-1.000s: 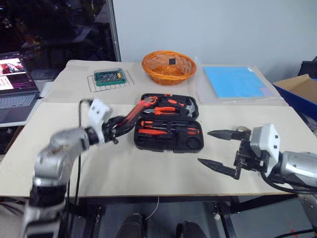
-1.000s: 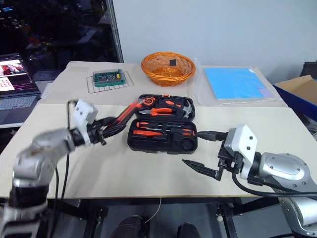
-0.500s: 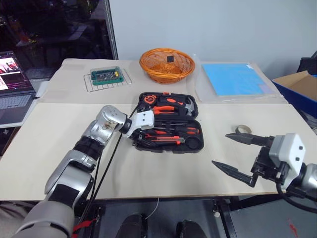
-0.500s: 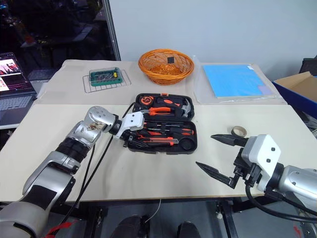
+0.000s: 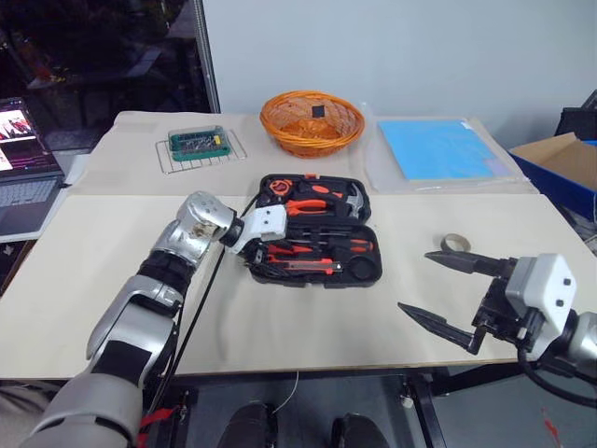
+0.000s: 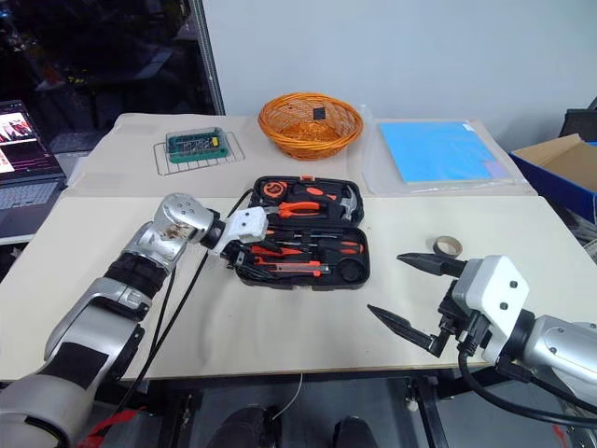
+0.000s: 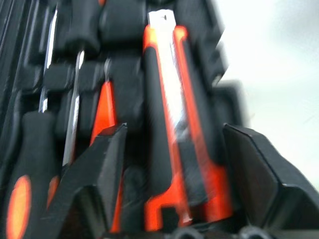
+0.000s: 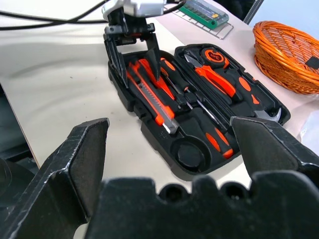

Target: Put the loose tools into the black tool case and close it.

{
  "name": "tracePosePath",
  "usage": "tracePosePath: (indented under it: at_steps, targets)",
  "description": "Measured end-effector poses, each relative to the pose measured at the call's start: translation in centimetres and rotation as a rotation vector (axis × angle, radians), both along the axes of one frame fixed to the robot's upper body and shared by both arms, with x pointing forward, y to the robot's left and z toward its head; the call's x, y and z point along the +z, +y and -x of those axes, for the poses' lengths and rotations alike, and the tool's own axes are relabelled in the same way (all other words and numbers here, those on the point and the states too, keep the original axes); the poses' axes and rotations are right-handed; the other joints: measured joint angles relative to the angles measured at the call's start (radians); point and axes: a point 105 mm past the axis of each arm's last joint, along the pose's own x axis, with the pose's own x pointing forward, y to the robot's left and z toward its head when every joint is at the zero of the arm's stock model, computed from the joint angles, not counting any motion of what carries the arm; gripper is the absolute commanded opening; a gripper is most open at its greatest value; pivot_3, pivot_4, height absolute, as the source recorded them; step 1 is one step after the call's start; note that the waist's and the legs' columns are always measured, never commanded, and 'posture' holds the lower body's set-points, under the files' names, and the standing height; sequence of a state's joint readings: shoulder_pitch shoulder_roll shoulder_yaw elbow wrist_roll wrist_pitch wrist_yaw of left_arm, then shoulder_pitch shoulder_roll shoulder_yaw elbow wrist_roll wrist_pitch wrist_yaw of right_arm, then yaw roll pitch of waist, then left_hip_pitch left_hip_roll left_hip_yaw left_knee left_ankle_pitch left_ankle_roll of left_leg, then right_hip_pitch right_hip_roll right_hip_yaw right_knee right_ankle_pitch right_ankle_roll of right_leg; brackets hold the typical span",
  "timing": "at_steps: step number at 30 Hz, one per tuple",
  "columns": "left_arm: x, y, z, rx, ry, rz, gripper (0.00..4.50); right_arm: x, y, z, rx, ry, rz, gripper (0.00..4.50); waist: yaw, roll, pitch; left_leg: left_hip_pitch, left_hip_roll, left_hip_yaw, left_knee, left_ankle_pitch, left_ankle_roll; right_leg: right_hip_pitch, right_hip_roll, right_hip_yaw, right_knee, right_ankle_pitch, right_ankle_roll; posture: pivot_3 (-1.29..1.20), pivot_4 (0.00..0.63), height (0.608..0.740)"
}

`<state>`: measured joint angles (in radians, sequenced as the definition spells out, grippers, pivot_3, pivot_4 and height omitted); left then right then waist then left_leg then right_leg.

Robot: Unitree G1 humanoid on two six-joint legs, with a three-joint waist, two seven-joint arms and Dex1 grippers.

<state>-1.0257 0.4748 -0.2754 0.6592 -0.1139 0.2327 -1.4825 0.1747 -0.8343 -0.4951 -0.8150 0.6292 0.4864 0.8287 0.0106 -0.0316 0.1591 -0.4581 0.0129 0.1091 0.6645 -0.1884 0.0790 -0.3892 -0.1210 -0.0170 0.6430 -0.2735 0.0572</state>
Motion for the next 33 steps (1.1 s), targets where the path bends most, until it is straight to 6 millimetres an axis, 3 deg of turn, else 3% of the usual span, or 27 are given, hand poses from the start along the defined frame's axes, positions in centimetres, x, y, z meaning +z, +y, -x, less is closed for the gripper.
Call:
tracePosePath:
  at_steps: [3,5,9,14,17,22,29,33]
  targets:
    - [2.3,-0.5,0.1,0.067,0.052,0.166,0.90,-0.1,0.2,0.0,0.012,0.004,-0.005,4.50,0.000,0.000,0.000,0.000,0.000,-0.001,0.001,0.000,0.000,0.001,0.000,0.000,0.001,0.000,0.000,0.00,0.150,0.740]
    - [2.2,-0.8,0.4,0.103,0.086,0.219,0.03,0.0,0.3,-0.1,0.014,0.000,-0.005,4.50,0.001,0.000,0.000,0.001,0.000,-0.001,0.002,0.000,0.000,0.001,0.000,0.000,0.003,0.000,0.001,0.00,0.150,0.740]
    - [-1.2,-0.9,1.7,0.220,0.147,0.240,0.03,0.0,0.3,-0.2,0.015,0.005,-0.009,4.50,0.001,0.000,0.000,0.001,0.000,-0.001,0.003,0.000,0.000,0.001,0.000,0.001,0.004,0.000,0.001,0.00,0.150,0.740]
    - [-4.2,-0.4,0.9,0.420,0.113,0.146,0.03,-0.1,0.5,-0.4,0.027,0.011,-0.014,4.50,0.004,0.000,0.000,0.001,0.000,-0.002,0.004,0.000,0.000,0.002,0.000,0.001,0.004,0.000,0.001,0.00,0.150,0.740]
    - [-4.7,-1.0,0.9,0.434,0.064,0.090,0.03,-0.2,0.5,-0.4,0.025,0.018,-0.014,4.50,0.009,0.001,-0.001,0.004,0.000,-0.002,0.004,0.000,0.000,0.005,-0.001,0.001,0.003,0.000,0.001,0.00,0.150,0.740]
    - [-5.9,-1.4,0.6,0.491,0.073,0.046,0.03,-0.6,0.5,-0.4,0.014,0.066,-0.013,4.50,0.013,0.000,-0.003,0.023,0.001,-0.002,-0.003,-0.006,-0.008,0.019,-0.005,0.000,-0.006,-0.001,0.000,0.00,0.150,0.740]
    - [-6.4,-2.7,0.0,0.556,0.208,0.085,0.03,-1.8,-0.6,-0.9,-0.111,0.163,-0.050,4.50,0.033,0.003,-0.011,0.023,0.000,-0.002,-0.004,-0.006,-0.007,0.022,-0.012,0.000,-0.013,0.001,0.002,0.00,0.150,0.740]
    - [-6.0,-3.2,0.4,0.526,0.182,0.168,0.03,-1.9,-1.8,-1.2,-0.212,0.129,-0.014,4.50,0.032,0.004,-0.012,0.022,0.000,-0.002,-0.004,-0.007,-0.007,0.020,-0.013,0.001,-0.014,0.001,0.001,0.00,0.150,0.740]
